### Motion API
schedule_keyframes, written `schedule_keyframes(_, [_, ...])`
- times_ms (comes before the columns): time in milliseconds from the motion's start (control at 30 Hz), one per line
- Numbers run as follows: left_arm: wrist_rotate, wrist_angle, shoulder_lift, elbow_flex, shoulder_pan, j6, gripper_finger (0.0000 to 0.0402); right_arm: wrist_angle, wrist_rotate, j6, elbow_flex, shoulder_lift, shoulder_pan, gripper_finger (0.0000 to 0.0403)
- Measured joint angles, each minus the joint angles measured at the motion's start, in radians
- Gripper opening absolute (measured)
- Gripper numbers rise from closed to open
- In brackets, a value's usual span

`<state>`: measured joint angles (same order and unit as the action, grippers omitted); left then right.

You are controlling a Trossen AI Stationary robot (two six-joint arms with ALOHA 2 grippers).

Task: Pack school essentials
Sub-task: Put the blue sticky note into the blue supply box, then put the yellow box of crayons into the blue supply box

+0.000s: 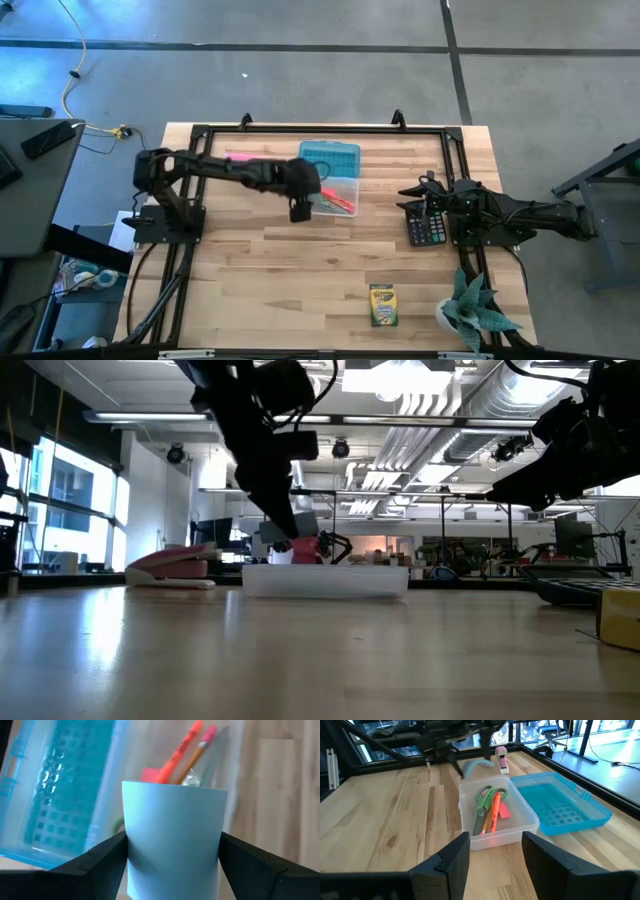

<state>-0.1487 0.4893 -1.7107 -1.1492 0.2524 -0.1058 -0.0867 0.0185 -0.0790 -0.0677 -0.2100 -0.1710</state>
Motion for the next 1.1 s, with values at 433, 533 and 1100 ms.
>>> schedule_keyframes(433, [0.209, -0.043, -0.098, 0.000, 0.126, -0.073, 0.0315, -0.001, 0.000, 0.000, 0.000, 0.000, 0.000, 0.0172])
schedule_keyframes(533, [0.228, -0.041, -0.110, 0.000, 0.136, -0.070, 0.0346, -0.005, 0.000, 0.000, 0.000, 0.000, 0.000, 0.0172])
schedule_keyframes(1100, [0.204, 0.015, 0.001, 0.000, 0.108, 0.001, 0.0400, -0.007, 0.000, 0.000, 0.000, 0.000, 0.000, 0.0172])
